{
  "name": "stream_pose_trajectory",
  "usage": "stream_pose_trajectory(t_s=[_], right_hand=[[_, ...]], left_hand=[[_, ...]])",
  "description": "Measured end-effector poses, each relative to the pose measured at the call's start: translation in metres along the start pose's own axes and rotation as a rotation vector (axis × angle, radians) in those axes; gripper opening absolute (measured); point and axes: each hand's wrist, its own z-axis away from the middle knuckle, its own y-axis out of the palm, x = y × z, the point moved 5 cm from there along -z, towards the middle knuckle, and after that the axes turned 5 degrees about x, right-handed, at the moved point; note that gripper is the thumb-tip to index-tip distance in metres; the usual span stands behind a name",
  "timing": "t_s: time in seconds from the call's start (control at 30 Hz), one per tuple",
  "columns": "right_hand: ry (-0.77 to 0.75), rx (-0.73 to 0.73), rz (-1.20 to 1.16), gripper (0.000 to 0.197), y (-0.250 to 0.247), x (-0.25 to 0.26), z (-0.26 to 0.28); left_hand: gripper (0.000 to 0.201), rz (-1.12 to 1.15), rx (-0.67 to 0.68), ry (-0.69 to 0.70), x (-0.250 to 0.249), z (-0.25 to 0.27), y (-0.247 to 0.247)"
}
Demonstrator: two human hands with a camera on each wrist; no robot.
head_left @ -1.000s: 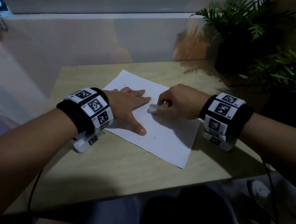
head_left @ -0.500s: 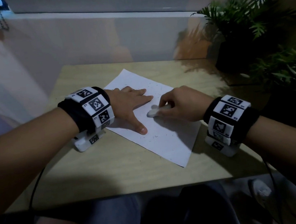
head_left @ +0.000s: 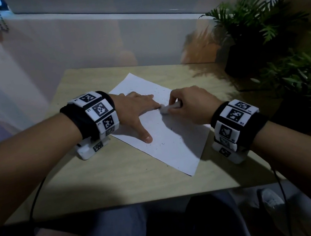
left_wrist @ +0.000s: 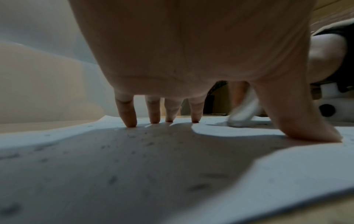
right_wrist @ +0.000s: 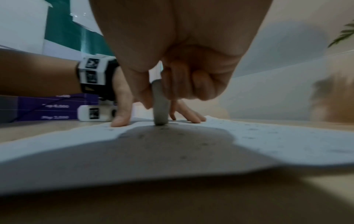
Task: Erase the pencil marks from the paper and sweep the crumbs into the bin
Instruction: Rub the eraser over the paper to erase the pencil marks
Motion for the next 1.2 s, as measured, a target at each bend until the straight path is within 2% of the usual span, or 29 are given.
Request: stream_pose_trajectory(t_s=[0.07, 0.13, 0.2, 0.3, 0.37, 0.47, 0.53, 0.63, 0.73, 0.8, 0.87, 0.93, 1.0, 1.07, 1.1, 1.13, 1.2], right_hand=[[-0.075, 0.026, -0.035, 0.036, 0.004, 0.011, 0.006], [-0.171, 0.137, -0.124, 0.029, 0.009, 0.026, 0.016], [-0.170, 0.196, -0.184, 0.033, 0.009, 0.026, 0.017], [-0.082, 0.085, -0.090, 0.038, 0.004, 0.013, 0.007], [-0.098, 0.011, 0.014, 0.036, 0.004, 0.015, 0.007], [-0.258, 0.155, -0.056, 0.026, 0.012, 0.033, 0.018], [-0.265, 0.218, -0.109, 0.027, 0.012, 0.034, 0.018], [-0.147, 0.100, -0.022, 0.035, 0.007, 0.018, 0.008], [-0.069, -0.012, 0.090, 0.036, 0.006, 0.012, 0.004], [-0.132, 0.016, 0.054, 0.033, 0.008, 0.022, 0.011], [-0.252, 0.142, -0.032, 0.028, 0.012, 0.037, 0.020], [-0.291, 0.235, -0.080, 0.027, 0.014, 0.042, 0.022], [-0.216, 0.162, -0.055, 0.031, 0.009, 0.033, 0.014], [-0.133, 0.020, 0.039, 0.036, 0.003, 0.024, 0.010], [-0.135, -0.022, 0.063, 0.037, 0.002, 0.025, 0.011], [-0.167, -0.023, 0.054, 0.036, 0.003, 0.030, 0.014], [-0.272, 0.085, -0.011, 0.029, 0.009, 0.043, 0.022]], left_hand=[[0.126, 0.001, -0.015, -0.001, 0.003, -0.001, 0.003], [0.125, 0.014, -0.006, 0.003, 0.003, -0.001, 0.002], [0.122, 0.010, 0.010, -0.003, 0.001, 0.000, 0.000], [0.119, -0.034, 0.008, -0.018, -0.002, 0.001, -0.001], [0.119, -0.042, 0.000, -0.012, -0.003, 0.001, -0.001], [0.119, -0.027, -0.003, 0.001, -0.002, 0.000, -0.001], [0.120, -0.025, 0.001, 0.004, -0.001, 0.000, 0.000], [0.116, -0.055, 0.022, -0.009, -0.002, 0.001, 0.000], [0.090, -0.039, 0.057, -0.033, -0.004, 0.004, -0.005], [0.081, -0.028, 0.052, -0.043, -0.005, 0.003, -0.007], [0.082, -0.027, 0.050, -0.056, -0.003, 0.002, -0.005], [0.085, -0.030, 0.059, -0.062, -0.003, 0.001, -0.004], [0.086, -0.043, 0.059, -0.060, -0.004, 0.002, -0.004], [0.083, -0.053, 0.056, -0.065, -0.006, 0.003, -0.005], [0.083, -0.055, 0.050, -0.064, -0.006, 0.003, -0.005], [0.083, -0.053, 0.042, -0.062, -0.007, 0.003, -0.005], [0.084, -0.033, 0.034, -0.053, -0.005, 0.002, -0.005]])
